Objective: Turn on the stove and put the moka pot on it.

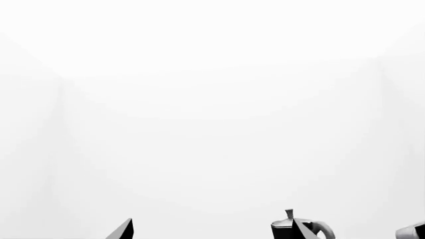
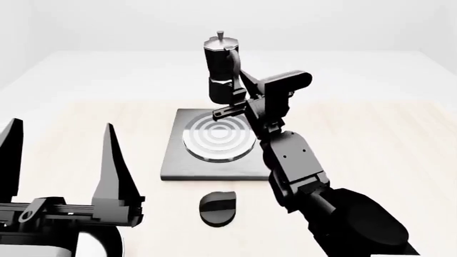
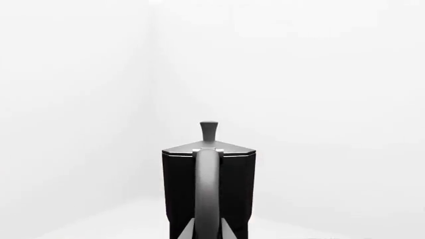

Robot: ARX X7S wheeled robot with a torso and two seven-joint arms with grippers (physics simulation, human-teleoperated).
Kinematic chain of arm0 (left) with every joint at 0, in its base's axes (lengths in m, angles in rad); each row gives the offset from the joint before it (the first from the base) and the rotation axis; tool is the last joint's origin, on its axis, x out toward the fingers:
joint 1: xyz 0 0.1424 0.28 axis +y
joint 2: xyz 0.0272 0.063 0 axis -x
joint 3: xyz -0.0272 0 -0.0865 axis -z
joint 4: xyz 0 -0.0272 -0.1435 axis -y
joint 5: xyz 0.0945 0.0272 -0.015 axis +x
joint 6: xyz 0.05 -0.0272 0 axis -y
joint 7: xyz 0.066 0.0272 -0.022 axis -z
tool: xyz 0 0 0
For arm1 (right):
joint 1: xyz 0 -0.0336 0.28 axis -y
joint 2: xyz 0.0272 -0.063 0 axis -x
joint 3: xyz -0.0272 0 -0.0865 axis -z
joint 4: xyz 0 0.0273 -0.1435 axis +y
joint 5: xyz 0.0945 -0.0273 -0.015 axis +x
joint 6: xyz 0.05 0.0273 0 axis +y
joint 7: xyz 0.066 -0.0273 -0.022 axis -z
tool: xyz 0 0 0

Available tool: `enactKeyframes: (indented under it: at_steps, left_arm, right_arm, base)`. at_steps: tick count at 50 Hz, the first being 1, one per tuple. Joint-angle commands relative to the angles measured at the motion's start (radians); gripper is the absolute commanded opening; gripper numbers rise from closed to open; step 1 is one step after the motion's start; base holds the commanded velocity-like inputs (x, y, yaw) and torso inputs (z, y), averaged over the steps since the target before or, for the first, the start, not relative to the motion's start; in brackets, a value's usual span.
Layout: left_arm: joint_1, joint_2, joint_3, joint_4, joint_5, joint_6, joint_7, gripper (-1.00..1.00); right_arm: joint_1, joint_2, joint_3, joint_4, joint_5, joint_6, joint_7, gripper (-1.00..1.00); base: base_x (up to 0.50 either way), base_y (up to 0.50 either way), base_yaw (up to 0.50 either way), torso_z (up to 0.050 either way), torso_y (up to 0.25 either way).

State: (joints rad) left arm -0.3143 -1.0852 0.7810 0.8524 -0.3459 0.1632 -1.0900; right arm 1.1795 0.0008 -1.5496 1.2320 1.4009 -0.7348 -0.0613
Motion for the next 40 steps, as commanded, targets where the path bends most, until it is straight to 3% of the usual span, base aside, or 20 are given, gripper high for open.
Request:
enactKeyframes:
  at_steps: [1,28,40]
  left_arm:
    - [0.003,0.005,0.001,-0.006,0.002,0.005,0.003,1.00]
    - [0.009,0.002,0.002,-0.006,-0.005,-0.018,0.005,1.00]
    - [0.013,0.007,0.002,-0.017,-0.007,-0.009,0.009,1.00]
  right_arm:
    - [-0.011,-0.001,0.024,-0.007,0.024,-0.045,0.024,-1.00]
    - [-0.033,-0.001,0.009,-0.024,0.029,-0.067,0.068,-1.00]
    - [-0.041,-0.001,0.015,-0.027,-0.004,-0.066,0.075,-1.00]
  base:
    - [0.00,0.00,0.00,0.000,0.000]
    - [0.00,0.00,0.00,0.000,0.002]
    - [0.00,0.00,0.00,0.000,-0.124]
